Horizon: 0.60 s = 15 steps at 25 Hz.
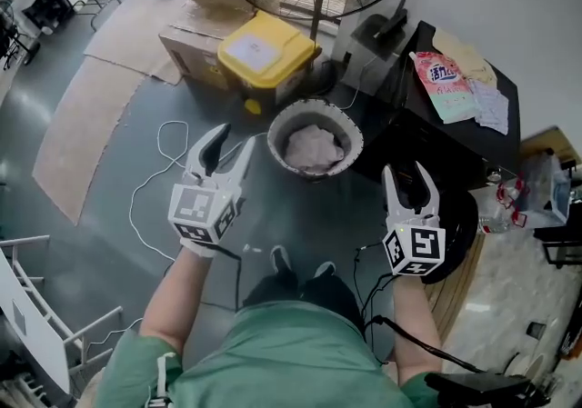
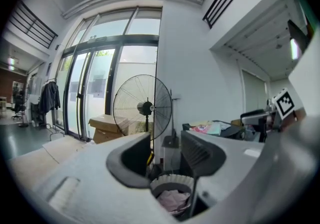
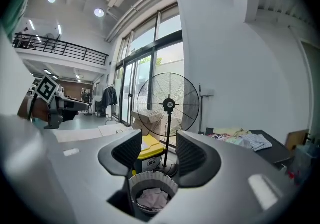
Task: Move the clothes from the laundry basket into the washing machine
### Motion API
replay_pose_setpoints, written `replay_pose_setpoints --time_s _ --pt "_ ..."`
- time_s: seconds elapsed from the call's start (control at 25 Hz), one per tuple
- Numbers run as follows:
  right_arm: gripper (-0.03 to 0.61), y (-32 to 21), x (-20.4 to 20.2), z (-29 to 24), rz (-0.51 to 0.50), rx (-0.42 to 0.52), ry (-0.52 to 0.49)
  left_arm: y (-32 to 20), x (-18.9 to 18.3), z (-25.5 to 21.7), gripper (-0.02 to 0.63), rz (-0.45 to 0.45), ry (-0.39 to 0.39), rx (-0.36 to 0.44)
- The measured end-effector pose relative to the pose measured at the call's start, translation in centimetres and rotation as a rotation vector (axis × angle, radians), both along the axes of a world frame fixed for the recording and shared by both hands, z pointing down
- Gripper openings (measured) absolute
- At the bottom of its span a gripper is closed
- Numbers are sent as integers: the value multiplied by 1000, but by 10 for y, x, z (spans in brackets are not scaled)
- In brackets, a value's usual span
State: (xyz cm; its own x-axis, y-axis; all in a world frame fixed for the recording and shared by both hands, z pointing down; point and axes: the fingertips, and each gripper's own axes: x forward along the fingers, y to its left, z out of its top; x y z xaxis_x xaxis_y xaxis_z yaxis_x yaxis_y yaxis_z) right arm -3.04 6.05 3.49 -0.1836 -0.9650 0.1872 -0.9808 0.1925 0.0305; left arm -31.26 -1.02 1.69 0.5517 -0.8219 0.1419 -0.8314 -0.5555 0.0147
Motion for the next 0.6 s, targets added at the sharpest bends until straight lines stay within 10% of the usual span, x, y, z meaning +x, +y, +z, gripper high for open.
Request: replay_pose_setpoints --time_s 0.6 --pt "201 -87 59 98 -15 -103 -118 -99 70 57 192 -31 -100 -92"
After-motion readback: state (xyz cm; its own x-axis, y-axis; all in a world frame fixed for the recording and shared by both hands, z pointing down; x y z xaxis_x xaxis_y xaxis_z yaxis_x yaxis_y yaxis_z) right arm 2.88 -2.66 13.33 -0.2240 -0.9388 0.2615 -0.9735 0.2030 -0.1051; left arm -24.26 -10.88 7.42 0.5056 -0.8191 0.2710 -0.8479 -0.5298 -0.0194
